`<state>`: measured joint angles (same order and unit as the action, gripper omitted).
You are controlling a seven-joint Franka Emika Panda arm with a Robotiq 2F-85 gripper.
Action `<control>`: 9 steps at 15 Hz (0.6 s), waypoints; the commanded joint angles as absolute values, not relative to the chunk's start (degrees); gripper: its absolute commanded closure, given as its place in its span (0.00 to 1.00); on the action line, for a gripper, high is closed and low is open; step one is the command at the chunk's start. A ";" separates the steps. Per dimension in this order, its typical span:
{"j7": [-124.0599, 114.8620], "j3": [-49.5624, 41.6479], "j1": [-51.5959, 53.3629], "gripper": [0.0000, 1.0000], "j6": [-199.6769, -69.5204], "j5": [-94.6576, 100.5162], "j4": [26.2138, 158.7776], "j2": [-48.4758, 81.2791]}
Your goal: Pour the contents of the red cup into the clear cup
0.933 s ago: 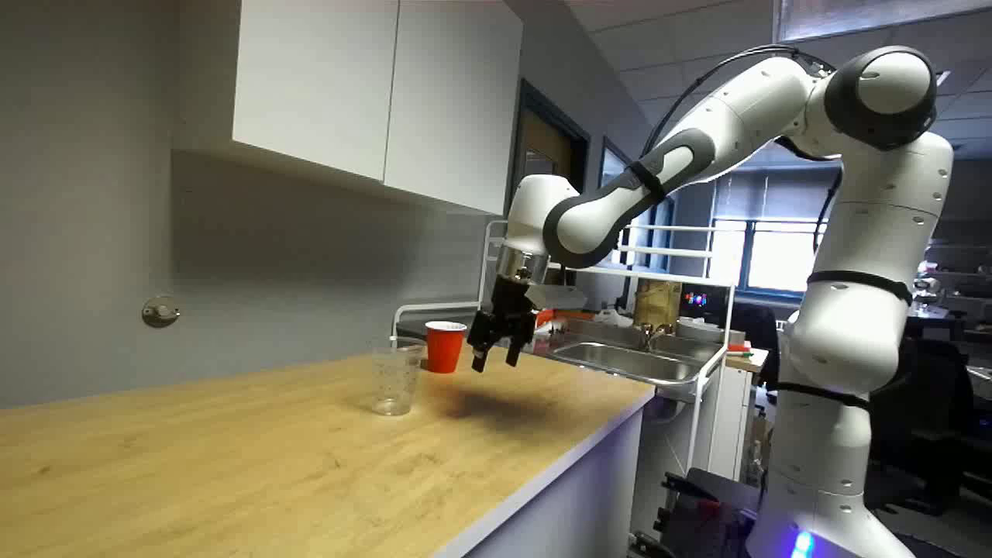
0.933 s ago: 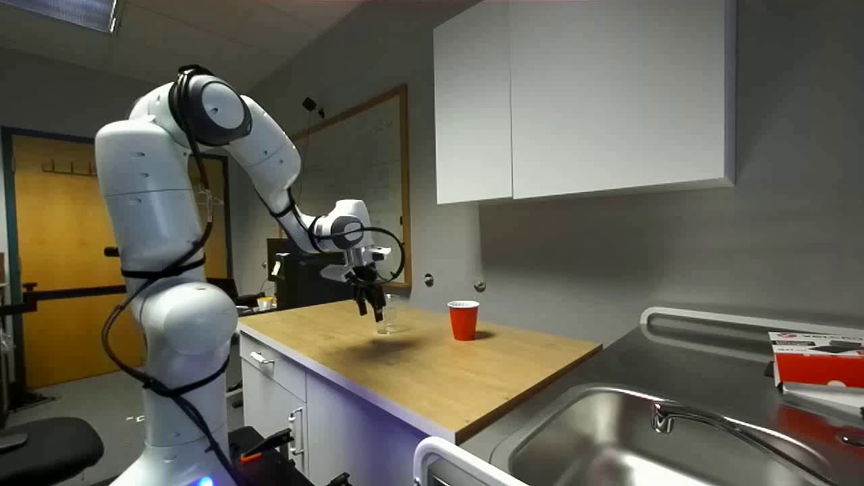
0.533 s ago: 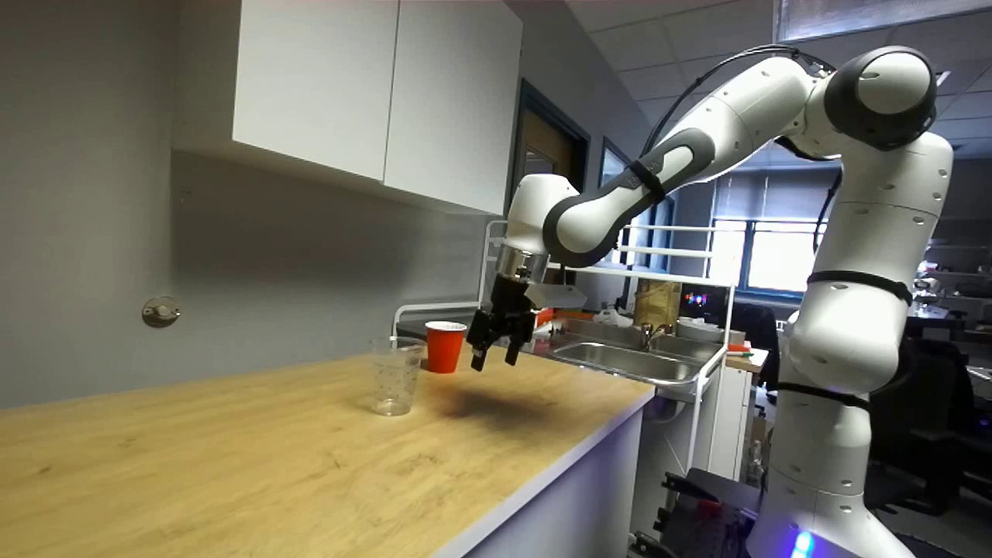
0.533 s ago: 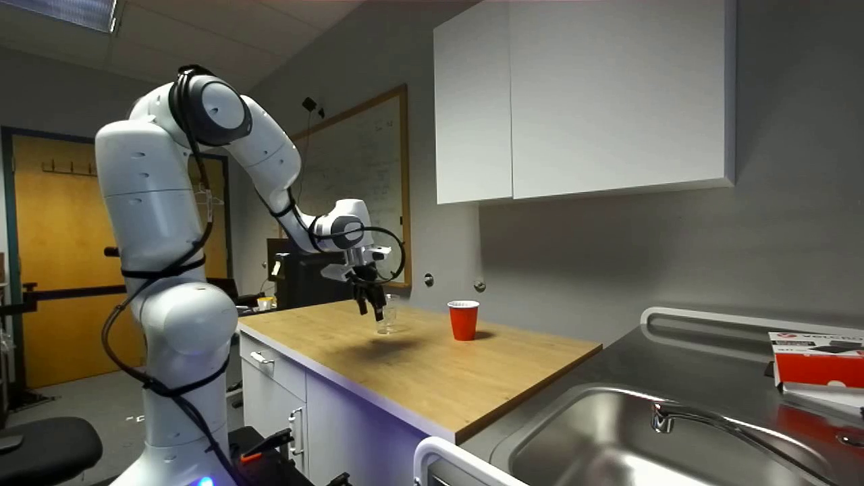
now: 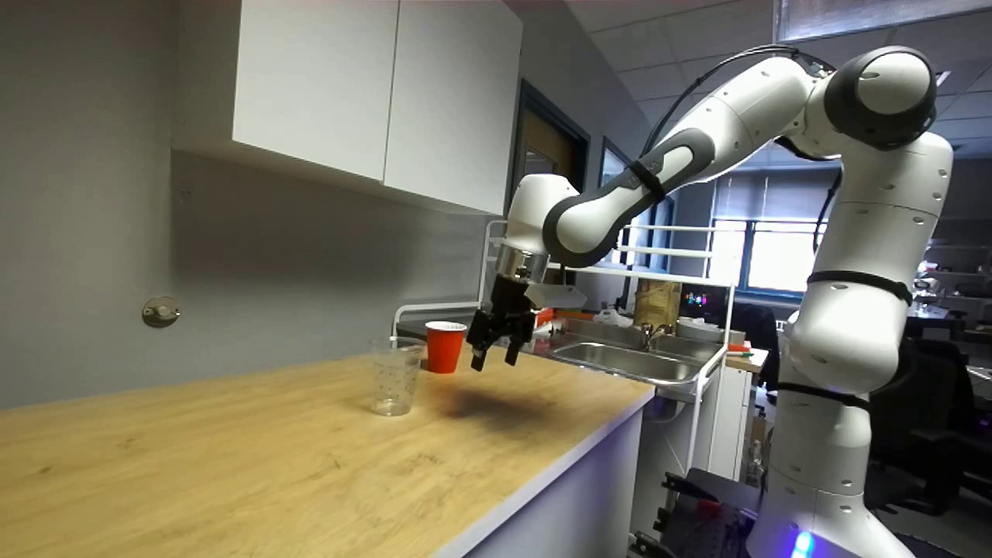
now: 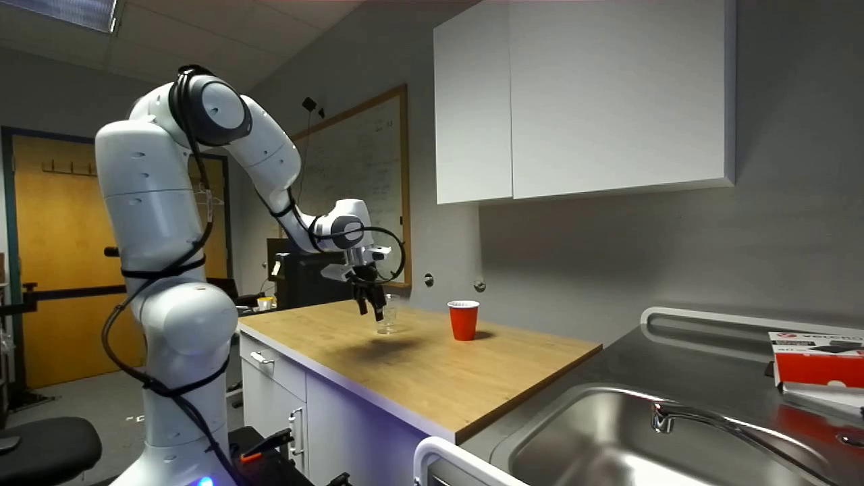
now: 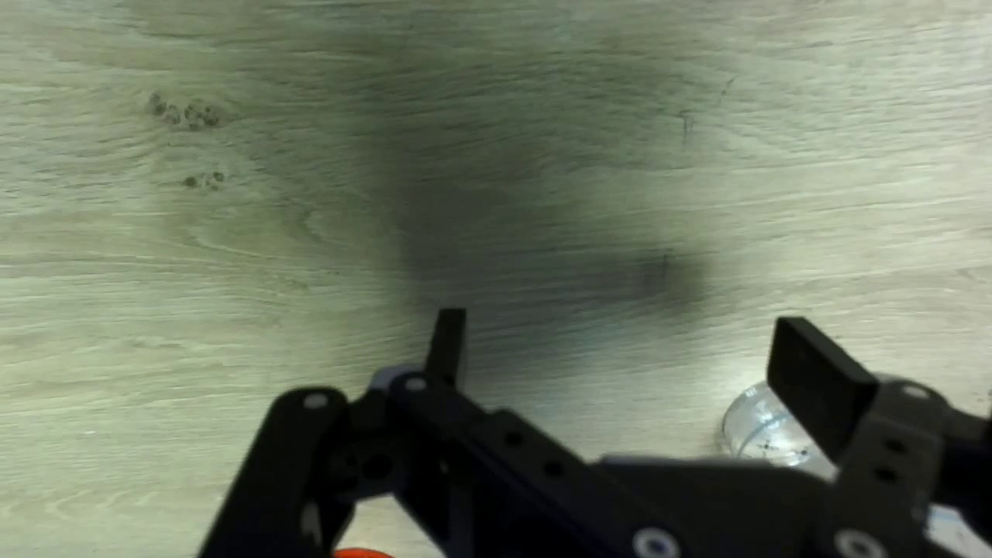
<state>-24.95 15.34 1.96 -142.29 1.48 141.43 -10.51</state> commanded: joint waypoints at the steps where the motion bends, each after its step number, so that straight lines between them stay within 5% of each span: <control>1: -25.15 13.89 3.37 0.00 -142.20 1.85 141.39 -10.48; 9: -26.48 13.12 2.62 0.00 -141.56 6.03 139.26 -9.64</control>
<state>-24.95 14.04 2.65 -142.29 2.62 141.40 -10.11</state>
